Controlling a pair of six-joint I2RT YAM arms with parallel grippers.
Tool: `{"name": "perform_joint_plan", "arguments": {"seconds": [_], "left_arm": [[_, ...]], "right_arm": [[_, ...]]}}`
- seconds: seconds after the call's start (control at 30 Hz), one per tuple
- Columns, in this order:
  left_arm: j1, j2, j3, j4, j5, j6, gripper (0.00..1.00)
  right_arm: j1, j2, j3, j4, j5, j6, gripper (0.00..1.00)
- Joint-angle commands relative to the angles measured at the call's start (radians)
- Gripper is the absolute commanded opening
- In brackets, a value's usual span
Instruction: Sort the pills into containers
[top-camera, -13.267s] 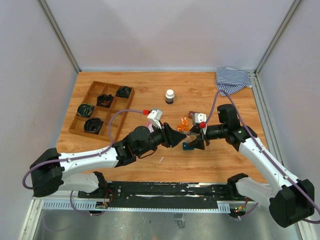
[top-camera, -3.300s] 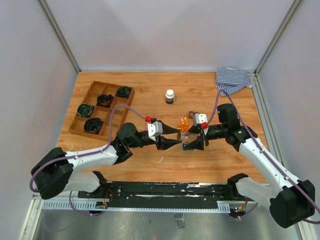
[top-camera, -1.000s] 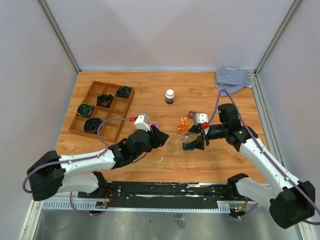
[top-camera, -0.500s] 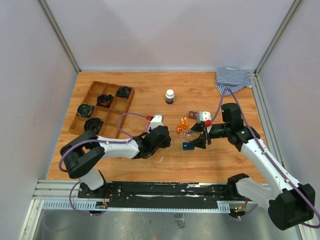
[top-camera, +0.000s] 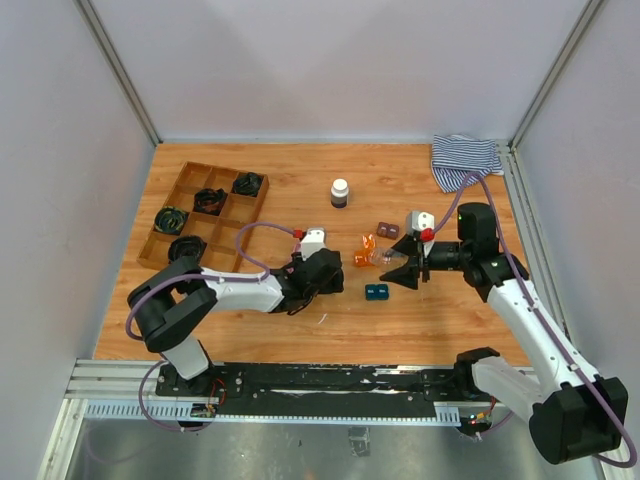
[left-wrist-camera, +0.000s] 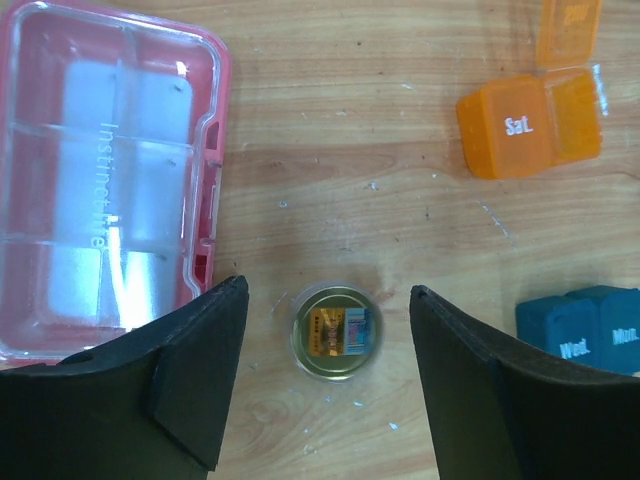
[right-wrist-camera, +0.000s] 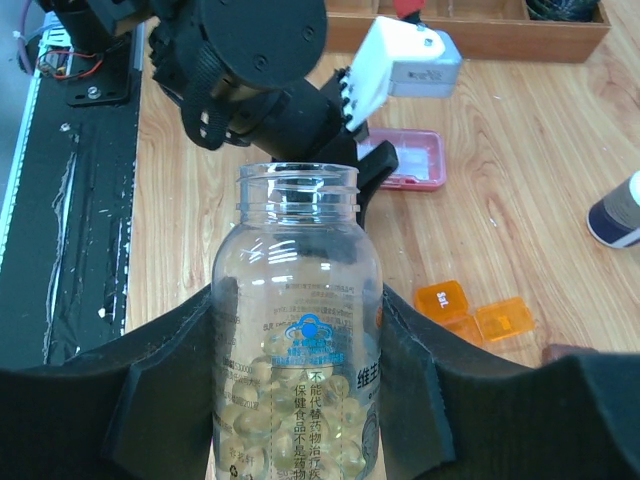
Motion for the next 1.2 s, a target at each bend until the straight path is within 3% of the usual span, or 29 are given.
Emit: {"name": "perform_joint_plan", "arguments": {"seconds": [0.0, 0.23, 0.4, 0.53, 0.63, 0.73, 0.77, 0.83, 0.93, 1.0, 1.03, 1.1, 1.13, 1.17], "left_arm": [[0.005, -0.090, 0.002, -0.012, -0.025, 0.001, 0.73], [0.005, -0.273, -0.102, 0.127, 0.133, 0.130, 0.75], [0.005, -0.484, -0.281, 0.334, 0.347, 0.273, 0.79], [0.005, -0.654, -0.390, 0.403, 0.361, 0.284, 0.78], [0.005, -0.758, -0.451, 0.428, 0.347, 0.277, 0.78], [0.005, -0.829, -0.483, 0.435, 0.355, 0.272, 0.78], [0.005, -0.848, -0.489, 0.435, 0.358, 0.274, 0.78], [0.005, -0.878, -0.501, 0.435, 0.366, 0.279, 0.78], [0.005, -0.903, -0.513, 0.447, 0.376, 0.284, 0.78], [0.005, -0.903, -0.514, 0.465, 0.381, 0.286, 0.78], [0.005, -0.898, -0.509, 0.468, 0.385, 0.288, 0.78], [0.005, -0.889, -0.498, 0.468, 0.402, 0.299, 0.78], [0.005, -0.886, -0.495, 0.469, 0.406, 0.302, 0.78], [0.005, -0.880, -0.490, 0.470, 0.406, 0.304, 0.80]], "right_arm": [[-0.039, -0.028, 0.009, 0.060, -0.029, 0.071, 0.03], [-0.114, -0.051, 0.019, 0.159, -0.021, 0.220, 0.01], [-0.208, -0.068, 0.064, 0.462, 0.042, 0.573, 0.01], [-0.301, -0.008, 0.199, 0.719, 0.263, 0.993, 0.01], [-0.359, 0.094, 0.184, 1.187, 0.405, 1.507, 0.01], [-0.297, 0.210, 0.227, 1.708, 0.301, 1.839, 0.00], [-0.265, 0.210, 0.248, 1.844, 0.237, 1.874, 0.01], [-0.233, 0.138, 0.253, 1.856, 0.166, 1.747, 0.01], [-0.332, 0.051, 0.237, 1.544, 0.369, 1.494, 0.01], [-0.421, 0.108, 0.244, 1.466, 0.489, 1.605, 0.01], [-0.411, 0.144, 0.241, 1.570, 0.471, 1.699, 0.01], [-0.318, 0.212, 0.302, 1.897, 0.276, 1.880, 0.01], [-0.289, 0.191, 0.311, 1.915, 0.191, 1.812, 0.01], [-0.284, 0.139, 0.269, 1.838, 0.219, 1.682, 0.01]]}}
